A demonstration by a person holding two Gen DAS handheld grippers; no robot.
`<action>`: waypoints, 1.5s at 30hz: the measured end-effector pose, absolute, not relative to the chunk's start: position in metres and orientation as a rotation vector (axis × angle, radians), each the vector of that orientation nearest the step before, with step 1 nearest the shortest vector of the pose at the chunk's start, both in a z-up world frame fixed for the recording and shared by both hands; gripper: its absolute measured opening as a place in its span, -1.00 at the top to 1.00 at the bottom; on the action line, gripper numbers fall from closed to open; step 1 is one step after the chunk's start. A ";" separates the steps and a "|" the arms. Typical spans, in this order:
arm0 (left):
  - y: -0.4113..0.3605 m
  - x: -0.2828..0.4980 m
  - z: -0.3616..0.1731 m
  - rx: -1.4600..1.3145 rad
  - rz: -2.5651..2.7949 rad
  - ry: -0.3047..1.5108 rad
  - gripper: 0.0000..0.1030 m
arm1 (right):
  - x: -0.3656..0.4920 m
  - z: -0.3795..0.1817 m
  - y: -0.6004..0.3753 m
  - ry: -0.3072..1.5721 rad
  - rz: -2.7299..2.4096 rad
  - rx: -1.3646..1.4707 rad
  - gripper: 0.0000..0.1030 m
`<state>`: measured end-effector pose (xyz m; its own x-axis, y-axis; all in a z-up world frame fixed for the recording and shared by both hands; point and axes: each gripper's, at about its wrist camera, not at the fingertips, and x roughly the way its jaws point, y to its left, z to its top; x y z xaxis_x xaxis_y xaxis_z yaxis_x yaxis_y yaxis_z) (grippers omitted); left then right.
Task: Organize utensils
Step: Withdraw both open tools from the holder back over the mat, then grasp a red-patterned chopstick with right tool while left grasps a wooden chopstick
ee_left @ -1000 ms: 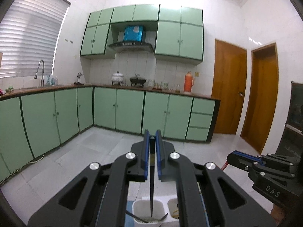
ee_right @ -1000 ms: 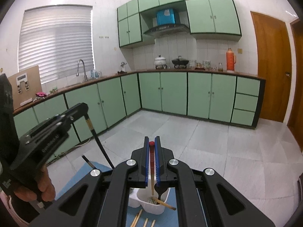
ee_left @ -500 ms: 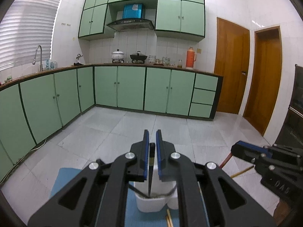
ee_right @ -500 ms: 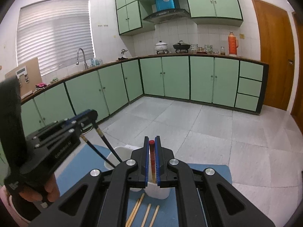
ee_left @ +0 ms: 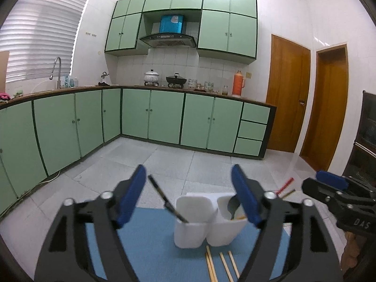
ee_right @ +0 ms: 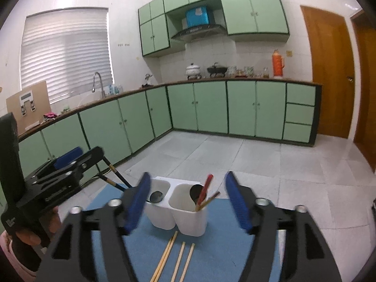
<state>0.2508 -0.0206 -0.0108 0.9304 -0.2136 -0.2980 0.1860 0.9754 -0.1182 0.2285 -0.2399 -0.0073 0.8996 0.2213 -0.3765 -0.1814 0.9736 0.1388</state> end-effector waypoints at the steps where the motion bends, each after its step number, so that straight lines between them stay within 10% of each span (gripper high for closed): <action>1: -0.018 0.244 -0.012 -0.096 -0.206 0.316 -0.56 | 0.221 -0.008 -0.240 0.393 0.205 0.099 -0.53; 7: -0.012 0.208 -0.025 -0.106 -0.209 0.350 -0.74 | 0.176 -0.020 -0.242 0.372 0.164 0.091 -0.88; 23: -0.005 0.143 -0.116 -0.022 -0.173 0.563 -0.78 | 0.112 -0.120 -0.236 0.606 0.111 0.152 -0.86; 45: 0.000 0.117 -0.180 0.005 -0.164 0.732 -0.77 | 0.079 -0.207 -0.198 0.828 0.159 0.099 0.47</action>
